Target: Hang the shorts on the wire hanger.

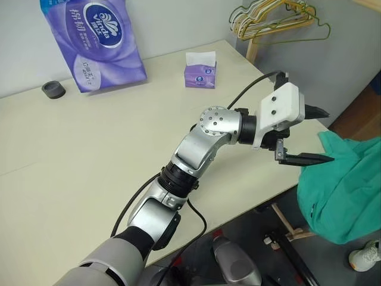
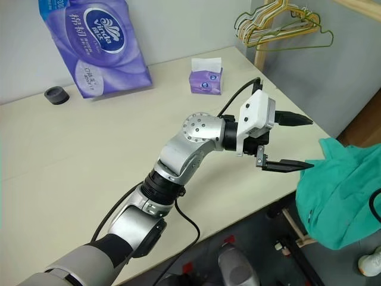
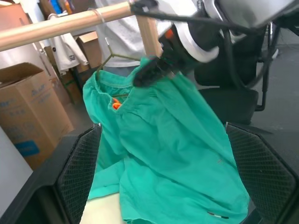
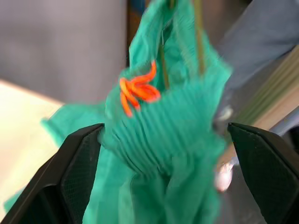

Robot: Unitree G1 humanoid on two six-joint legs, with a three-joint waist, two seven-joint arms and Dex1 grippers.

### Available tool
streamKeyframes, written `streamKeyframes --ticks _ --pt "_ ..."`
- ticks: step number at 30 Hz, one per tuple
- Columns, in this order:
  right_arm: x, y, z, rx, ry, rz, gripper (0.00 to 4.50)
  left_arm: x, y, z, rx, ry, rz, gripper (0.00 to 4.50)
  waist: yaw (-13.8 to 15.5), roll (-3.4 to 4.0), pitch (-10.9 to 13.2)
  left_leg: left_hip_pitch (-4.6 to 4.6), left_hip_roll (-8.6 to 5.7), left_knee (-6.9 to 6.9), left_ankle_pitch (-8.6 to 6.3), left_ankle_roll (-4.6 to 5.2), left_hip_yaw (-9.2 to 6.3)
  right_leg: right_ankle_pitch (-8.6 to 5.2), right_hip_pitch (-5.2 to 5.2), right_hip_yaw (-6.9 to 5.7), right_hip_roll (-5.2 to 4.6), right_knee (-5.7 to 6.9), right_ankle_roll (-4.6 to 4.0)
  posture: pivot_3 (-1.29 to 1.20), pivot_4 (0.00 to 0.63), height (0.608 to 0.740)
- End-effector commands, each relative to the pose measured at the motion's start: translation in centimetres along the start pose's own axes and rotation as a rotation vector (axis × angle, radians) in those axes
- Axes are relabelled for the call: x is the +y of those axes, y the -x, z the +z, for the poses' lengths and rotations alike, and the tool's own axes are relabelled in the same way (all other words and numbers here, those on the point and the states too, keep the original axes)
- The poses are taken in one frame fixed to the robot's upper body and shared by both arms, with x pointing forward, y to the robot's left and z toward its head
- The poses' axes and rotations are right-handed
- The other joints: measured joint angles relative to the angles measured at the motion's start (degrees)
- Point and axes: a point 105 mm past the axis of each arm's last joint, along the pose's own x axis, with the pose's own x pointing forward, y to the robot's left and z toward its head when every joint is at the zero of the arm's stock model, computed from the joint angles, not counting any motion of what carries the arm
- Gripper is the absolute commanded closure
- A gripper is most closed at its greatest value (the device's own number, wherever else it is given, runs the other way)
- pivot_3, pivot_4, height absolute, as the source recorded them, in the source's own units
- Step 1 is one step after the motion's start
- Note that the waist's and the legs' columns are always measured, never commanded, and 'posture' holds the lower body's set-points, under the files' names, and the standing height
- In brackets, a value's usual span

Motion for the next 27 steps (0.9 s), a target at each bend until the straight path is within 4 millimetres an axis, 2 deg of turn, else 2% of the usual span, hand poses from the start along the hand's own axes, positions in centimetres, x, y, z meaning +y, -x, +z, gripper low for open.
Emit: streamKeyframes --ticks 1,5,8,14,18,22,24,27 --pt "-0.2 1.0 3.2 -0.114 0.010 -0.018 0.01 -0.4 -0.2 0.4 -0.008 -0.035 -0.030 0.00 0.02 0.00 0.00 0.00 -0.01 0.00 0.00 0.00 -0.02 0.00 0.00 -0.01 0.00 0.00 0.00 -0.59 0.203 0.740" --pt "1.4 1.9 6.4 -0.237 0.114 0.065 0.01 -0.1 0.0 0.1 0.009 -0.035 -0.023 0.00 -0.03 0.06 -0.04 -0.01 0.00 -0.02 0.00 0.00 0.01 0.00 -0.01 0.02 0.02 -0.01 0.00 -0.58 0.196 0.740" --pt "3.6 2.2 7.4 -0.307 0.179 0.173 0.01 0.0 0.3 -0.4 0.025 -0.017 -0.021 0.00 0.04 0.29 -0.17 -0.01 0.03 -0.02 0.00 0.00 -0.03 0.00 -0.02 -0.01 0.03 0.00 0.00 -0.57 0.191 0.740" --pt "7.7 1.6 5.9 -0.353 0.239 0.378 0.01 -0.8 1.8 -1.4 0.055 0.032 -0.064 0.00 0.14 0.40 -0.24 -0.02 0.13 0.00 0.00 0.00 -0.07 -0.01 -0.05 -0.02 -0.06 0.03 0.03 -0.52 0.175 0.740" --pt "10.7 1.0 4.2 -0.395 0.233 0.528 0.01 0.6 3.8 -3.0 0.123 0.028 0.052 0.00 0.39 0.53 -0.35 0.00 0.10 0.05 0.01 -0.01 -0.21 0.01 -0.06 -0.03 -0.16 0.11 0.07 -0.46 0.152 0.740" --pt "14.6 0.5 1.0 -0.462 0.278 0.701 0.01 4.1 8.9 -5.5 0.206 0.110 0.406 0.00 1.15 0.68 -0.53 0.13 0.10 0.18 0.02 0.00 -0.37 0.13 -0.06 0.01 -0.18 0.22 0.25 -0.38 0.128 0.740" --pt "16.1 0.1 -0.5 -0.488 0.304 0.755 0.01 4.9 11.6 -6.8 0.252 0.135 0.582 0.00 1.68 0.80 -0.65 0.27 0.10 0.23 0.03 0.00 -0.37 0.14 -0.05 0.04 -0.18 0.36 0.27 -0.34 0.117 0.740" --pt "19.6 0.0 -3.8 -0.435 0.238 0.938 0.01 5.2 17.3 -9.1 0.301 0.213 0.909 0.00 2.86 0.65 -0.86 0.41 0.08 0.35 0.05 0.00 -0.44 0.31 -0.06 0.02 -0.20 0.82 0.03 -0.26 0.097 0.740"
